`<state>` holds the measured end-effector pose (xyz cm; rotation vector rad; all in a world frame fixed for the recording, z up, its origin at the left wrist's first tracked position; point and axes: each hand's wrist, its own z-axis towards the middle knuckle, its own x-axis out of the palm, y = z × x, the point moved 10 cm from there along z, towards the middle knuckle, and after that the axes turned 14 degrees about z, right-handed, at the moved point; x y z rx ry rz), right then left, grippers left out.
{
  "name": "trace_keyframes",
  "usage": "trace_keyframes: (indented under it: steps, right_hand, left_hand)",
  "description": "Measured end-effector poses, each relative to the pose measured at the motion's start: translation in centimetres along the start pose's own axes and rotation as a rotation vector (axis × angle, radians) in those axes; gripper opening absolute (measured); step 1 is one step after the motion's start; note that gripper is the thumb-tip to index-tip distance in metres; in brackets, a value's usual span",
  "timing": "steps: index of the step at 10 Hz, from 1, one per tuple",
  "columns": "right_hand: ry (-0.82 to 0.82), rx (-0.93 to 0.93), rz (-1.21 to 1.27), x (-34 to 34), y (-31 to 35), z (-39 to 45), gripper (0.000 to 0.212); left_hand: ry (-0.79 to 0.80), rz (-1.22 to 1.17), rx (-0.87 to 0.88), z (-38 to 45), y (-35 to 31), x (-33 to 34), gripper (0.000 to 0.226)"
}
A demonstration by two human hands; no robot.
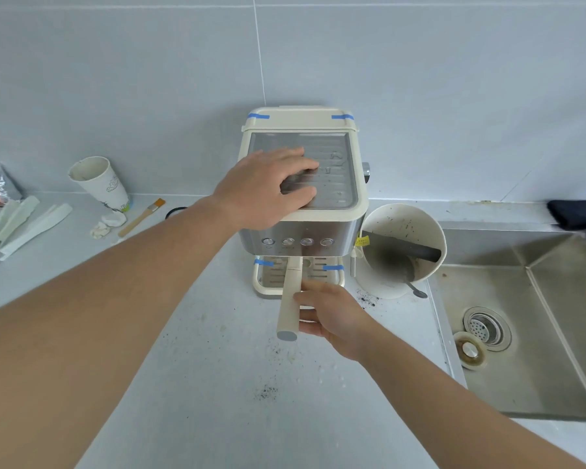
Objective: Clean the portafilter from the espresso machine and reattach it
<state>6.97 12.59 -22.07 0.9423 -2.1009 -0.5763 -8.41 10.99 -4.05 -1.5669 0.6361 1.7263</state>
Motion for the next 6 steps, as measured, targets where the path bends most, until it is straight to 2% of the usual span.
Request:
trace_keyframes:
  steps: [1,3,4,6]
  right_hand:
    - [-0.041,-0.024,0.002,-1.0,0.7,-1.2,0.025]
    - [-0.077,-0.139,-0.016,-2.3,4.7,-5.3,0.017]
    - [-0.051,-0.223,0.026,-1.8,7.6,-7.7,0.018]
    - [0.021,-0.43,0.046,-0.8,14.9,-13.6,0.021]
  left_hand:
    - [-0.002,0.002,-0.003,-0.3,-0.3,-0.1,0.046]
    - [0.09,0.006,0.01,-0.9,-1.0,-0.2,0.042]
    - [0.069,-0.057,0.008,-1.2,-1.5,-1.0,0.028]
    - [-0.001,-0.095,-0.003,-3.1,-2.3,-2.3,0.043]
